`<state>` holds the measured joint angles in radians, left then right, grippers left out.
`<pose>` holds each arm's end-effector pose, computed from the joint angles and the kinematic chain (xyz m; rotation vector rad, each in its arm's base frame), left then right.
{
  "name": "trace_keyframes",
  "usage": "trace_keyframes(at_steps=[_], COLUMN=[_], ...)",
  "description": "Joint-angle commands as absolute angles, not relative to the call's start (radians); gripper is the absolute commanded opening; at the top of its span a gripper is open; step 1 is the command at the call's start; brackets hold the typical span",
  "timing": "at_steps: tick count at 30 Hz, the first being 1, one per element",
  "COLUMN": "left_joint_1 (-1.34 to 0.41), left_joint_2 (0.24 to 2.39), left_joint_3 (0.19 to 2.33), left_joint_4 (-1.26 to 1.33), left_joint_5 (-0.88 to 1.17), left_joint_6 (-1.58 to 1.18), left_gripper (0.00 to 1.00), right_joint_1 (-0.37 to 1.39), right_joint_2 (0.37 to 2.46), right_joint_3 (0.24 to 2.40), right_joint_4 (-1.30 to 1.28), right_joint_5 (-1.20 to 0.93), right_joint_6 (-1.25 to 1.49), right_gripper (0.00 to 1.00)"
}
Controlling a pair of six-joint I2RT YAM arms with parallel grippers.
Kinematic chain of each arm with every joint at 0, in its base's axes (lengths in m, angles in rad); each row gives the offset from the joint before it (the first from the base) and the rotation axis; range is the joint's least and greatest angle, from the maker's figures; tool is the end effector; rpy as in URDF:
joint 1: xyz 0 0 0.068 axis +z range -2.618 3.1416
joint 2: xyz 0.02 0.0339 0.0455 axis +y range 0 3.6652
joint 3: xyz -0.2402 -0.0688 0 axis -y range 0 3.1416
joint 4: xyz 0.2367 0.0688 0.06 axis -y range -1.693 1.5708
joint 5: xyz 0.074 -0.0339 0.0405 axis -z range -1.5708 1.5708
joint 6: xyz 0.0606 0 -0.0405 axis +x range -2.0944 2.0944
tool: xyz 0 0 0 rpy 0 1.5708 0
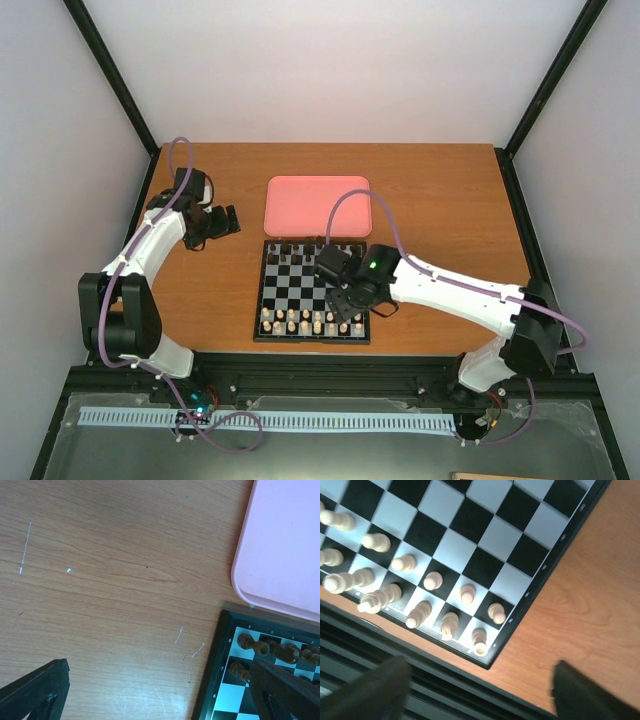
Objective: Set up the chess pieces on the board
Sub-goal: Place the chess piece on the chessboard, then reset both arms
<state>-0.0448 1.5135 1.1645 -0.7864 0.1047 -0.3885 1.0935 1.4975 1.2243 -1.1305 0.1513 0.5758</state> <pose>0.3052 -0.0200 0.2070 -0.4351 2.6914 -0.2691 0.1316 0.2346 0.2149 -0.7289 2.8251 0.0326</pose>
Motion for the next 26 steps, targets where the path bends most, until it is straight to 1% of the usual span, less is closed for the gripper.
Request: trace_keyframes(at_steps=[1,5,7,14,15,18,21,26], left_joint_1=[-0.047,-0.046,-0.046,-0.047,-0.047,-0.047,-0.047,-0.047], left_joint_2=[1.491,1.486,1.487,1.493,1.496,1.492,1.471,1.467], left_joint_3=[1.206,1.245,1.265,1.318,1.319,1.319,1.311,1.322], left_joint_4=[-0.813,-0.833,-0.849,-0.893,-0.899,-0.902,-0.894,-0.906], left_joint_5=[0.115,0.109,0.094,0.098,0.098,0.116,0.126,0.106], left_joint_6=[-0.373,-0.374,-0.374,-0.370,-0.373,-0.372,-0.365,-0.362], left_gripper=[1.00,1.00,1.00,1.00,1.00,1.00,1.00,1.00], right_joint_1=[1.070,0.958,0.862,0.453,0.425,0.408,0.407,0.404], right_joint_2=[1.483,1.520,1.529,1.580,1.603,1.684,1.760,1.760], right_joint_3=[1.355,1.464,1.501,1.569,1.591,1.693,1.796,1.772], right_joint_4=[-1.228,-1.200,-1.153,-0.916,-0.892,-0.903,-0.972,-0.935], right_joint_5=[0.252,0.262,0.229,-0.013,-0.034,0.031,0.083,0.061], right_joint_6=[0.579,0.525,0.484,0.379,0.372,0.331,0.306,0.307], right_gripper=[0.98,1.00,1.00,1.00,1.00,1.00,1.00,1.00])
